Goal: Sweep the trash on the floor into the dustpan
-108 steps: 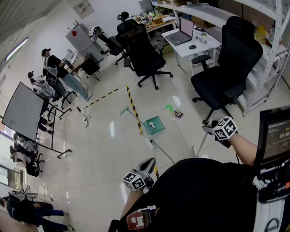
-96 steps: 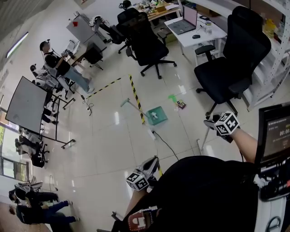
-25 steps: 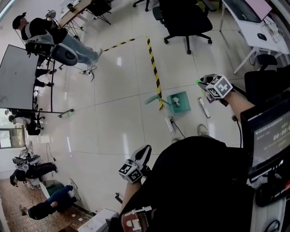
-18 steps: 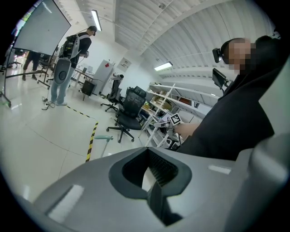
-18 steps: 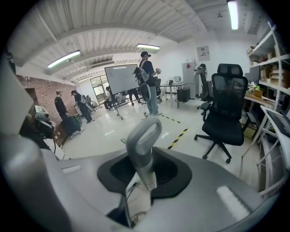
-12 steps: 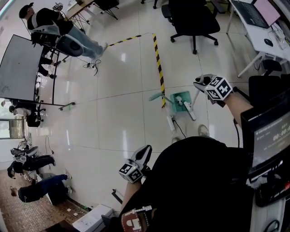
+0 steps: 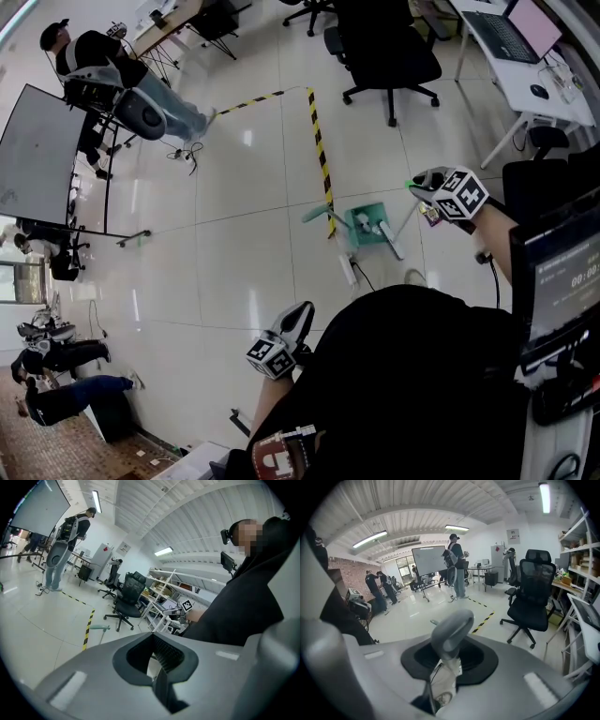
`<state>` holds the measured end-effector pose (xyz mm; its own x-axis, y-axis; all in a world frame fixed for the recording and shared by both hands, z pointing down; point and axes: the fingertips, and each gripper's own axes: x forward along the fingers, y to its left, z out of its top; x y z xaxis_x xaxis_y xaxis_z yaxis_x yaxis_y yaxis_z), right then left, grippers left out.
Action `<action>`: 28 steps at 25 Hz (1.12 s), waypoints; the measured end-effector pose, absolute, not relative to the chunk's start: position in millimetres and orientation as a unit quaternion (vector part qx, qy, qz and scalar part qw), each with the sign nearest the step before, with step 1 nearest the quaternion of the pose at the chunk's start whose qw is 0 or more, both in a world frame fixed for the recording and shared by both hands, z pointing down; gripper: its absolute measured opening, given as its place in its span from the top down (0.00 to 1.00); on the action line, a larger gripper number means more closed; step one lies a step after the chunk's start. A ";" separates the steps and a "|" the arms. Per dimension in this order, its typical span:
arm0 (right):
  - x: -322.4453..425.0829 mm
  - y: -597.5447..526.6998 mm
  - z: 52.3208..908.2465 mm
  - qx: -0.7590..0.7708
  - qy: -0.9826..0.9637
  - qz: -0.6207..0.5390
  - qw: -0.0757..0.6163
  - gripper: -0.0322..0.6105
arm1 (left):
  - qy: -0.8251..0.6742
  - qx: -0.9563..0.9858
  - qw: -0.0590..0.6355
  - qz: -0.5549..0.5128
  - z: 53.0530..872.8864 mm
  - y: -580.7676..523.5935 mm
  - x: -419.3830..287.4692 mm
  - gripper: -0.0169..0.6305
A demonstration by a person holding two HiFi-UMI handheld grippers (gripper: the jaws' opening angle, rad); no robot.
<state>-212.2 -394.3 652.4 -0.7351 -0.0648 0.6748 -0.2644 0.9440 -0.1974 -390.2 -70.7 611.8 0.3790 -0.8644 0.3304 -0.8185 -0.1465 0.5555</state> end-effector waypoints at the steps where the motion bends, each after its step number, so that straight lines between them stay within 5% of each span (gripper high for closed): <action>1: -207.9 -391.3 651.6 0.093 -0.919 0.142 0.356 0.83 | -0.554 0.760 0.339 -0.035 611.4 -73.1 -391.2 0.97; 16: -108.5 -303.7 597.9 0.265 -0.876 0.149 0.374 0.83 | -0.412 0.854 0.317 -0.032 609.2 -68.4 -407.0 0.97; 28: 18.4 -180.9 585.1 0.247 -0.899 0.182 0.313 0.83 | -0.399 0.870 0.288 -0.029 579.4 -6.9 -255.2 0.97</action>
